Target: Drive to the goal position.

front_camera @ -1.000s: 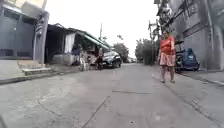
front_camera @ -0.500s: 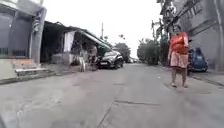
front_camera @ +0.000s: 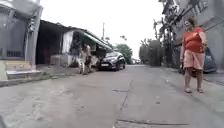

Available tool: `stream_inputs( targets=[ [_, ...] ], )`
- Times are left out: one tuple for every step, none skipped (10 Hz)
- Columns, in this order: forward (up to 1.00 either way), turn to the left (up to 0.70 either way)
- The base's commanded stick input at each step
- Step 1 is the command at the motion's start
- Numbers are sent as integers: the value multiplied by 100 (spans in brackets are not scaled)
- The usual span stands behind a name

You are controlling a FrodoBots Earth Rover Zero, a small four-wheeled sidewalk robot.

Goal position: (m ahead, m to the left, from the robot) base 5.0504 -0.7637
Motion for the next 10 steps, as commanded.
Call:
stream_inputs(
  targets=[
    [100, -40],
    [100, -40],
    [100, -40],
    [100, -40],
    [100, -40],
    [100, -19],
    [100, 9],
    [100, 9],
    [100, 4],
    [100, 0]
  ],
)
